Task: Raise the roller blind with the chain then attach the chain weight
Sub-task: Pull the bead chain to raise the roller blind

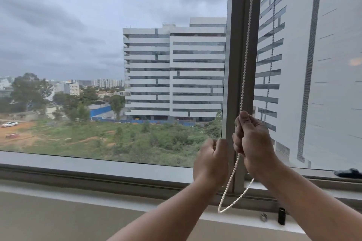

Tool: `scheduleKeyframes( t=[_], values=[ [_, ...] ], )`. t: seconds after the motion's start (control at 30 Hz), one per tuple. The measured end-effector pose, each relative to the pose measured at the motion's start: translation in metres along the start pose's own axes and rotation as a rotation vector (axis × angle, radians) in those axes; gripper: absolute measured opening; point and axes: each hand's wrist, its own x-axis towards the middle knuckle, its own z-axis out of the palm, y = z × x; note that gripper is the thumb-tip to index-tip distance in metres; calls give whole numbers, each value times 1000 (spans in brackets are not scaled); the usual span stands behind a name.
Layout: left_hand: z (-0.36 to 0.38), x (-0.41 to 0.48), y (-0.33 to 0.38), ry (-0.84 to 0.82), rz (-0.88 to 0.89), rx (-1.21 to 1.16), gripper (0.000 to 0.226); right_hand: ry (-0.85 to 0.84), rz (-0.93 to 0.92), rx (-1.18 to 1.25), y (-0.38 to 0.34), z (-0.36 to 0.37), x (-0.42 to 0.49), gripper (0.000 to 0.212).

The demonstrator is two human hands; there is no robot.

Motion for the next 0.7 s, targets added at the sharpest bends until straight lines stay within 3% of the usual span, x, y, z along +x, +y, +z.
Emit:
scheduleKeyframes(
  t=[0.17, 0.27, 0.57, 0.7],
  values=[
    [-4, 33, 65, 73, 115, -318, 55, -60, -42, -27, -4, 14, -8, 44],
    [-3, 57, 111, -44, 18, -553, 55, -85, -49, -63, -4, 21, -10, 43],
    [9, 66, 100, 22, 128, -408, 61, -81, -15, -61, 6, 17, -21, 42],
    [15, 53, 43, -13, -42, -228, 59, -161, -15, -467, 54, -8, -36, 43]
  ],
)
